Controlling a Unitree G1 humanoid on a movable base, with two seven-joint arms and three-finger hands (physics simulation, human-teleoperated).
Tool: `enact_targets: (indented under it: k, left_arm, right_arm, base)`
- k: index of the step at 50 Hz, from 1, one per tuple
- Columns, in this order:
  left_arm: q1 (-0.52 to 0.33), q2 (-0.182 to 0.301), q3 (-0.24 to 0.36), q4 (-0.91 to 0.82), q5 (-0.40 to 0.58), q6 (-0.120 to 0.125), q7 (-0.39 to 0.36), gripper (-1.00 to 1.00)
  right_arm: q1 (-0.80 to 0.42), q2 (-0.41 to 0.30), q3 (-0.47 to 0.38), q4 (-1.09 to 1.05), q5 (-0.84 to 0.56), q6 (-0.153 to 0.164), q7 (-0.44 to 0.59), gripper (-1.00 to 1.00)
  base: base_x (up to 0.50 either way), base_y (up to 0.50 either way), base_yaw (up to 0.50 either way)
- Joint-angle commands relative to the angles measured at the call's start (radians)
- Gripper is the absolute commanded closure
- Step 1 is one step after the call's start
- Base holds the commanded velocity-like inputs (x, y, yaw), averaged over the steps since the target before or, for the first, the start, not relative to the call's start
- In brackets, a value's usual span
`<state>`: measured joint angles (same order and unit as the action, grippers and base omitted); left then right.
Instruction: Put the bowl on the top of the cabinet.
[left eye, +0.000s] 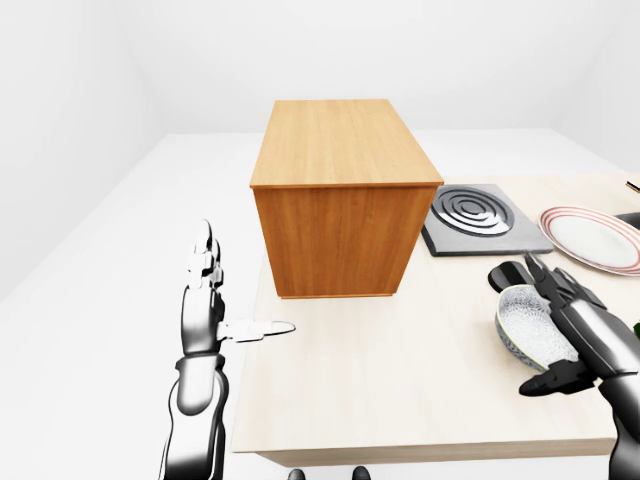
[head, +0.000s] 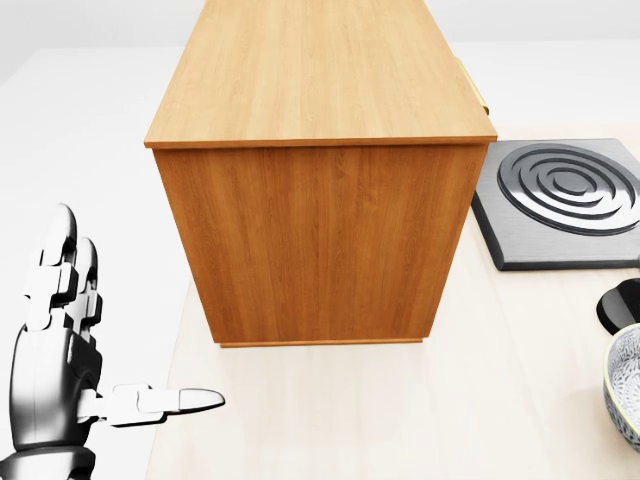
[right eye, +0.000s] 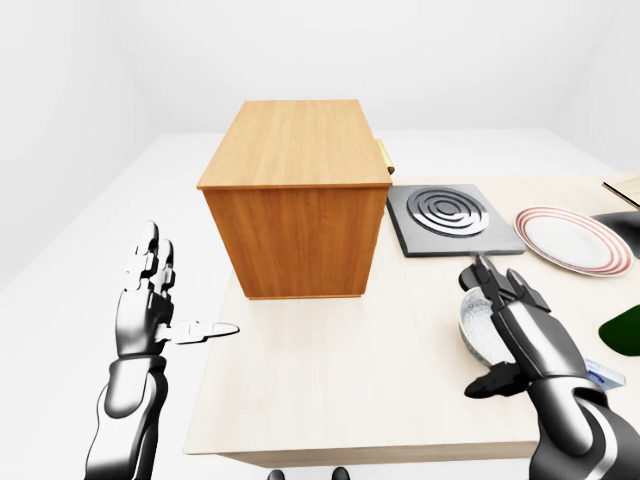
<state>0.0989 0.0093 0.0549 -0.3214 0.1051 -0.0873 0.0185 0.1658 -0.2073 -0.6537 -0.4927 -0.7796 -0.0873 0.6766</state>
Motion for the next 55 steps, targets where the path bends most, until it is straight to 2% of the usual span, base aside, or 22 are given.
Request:
enact_targets:
  k: [1, 11, 35, 55]
  left_arm:
    - [0.005, -0.002, -0.002, -0.012, 0.005, 0.000, 0.003, -1.00]
    - [-0.007, 0.001, 0.002, 0.003, 0.006, 0.000, 0.008, -1.00]
    - [-0.008, 0.001, -0.005, 0.034, 0.008, 0.000, 0.003, -1.00]
    - [-0.011, 0.002, -0.001, 0.036, 0.007, 0.000, 0.006, -1.00]
  right_arm:
    - [0.021, -0.010, -0.052, 0.054, -0.040, 0.000, 0.022, -1.00]
    - [0.040, -0.013, -0.052, 0.139, -0.078, 0.000, 0.018, -1.00]
    - [0.057, -0.046, 0.000, 0.360, -0.130, 0.000, -0.136, -1.00]
    - [0.029, -0.087, 0.046, 0.454, -0.143, 0.000, -0.189, -1.00]
  base:
    - [0.00, 0.00, 0.00]
    - [0.00, 0.00, 0.00]
    - [0.00, 0.00, 0.00]
    - [0.00, 0.00, 0.00]
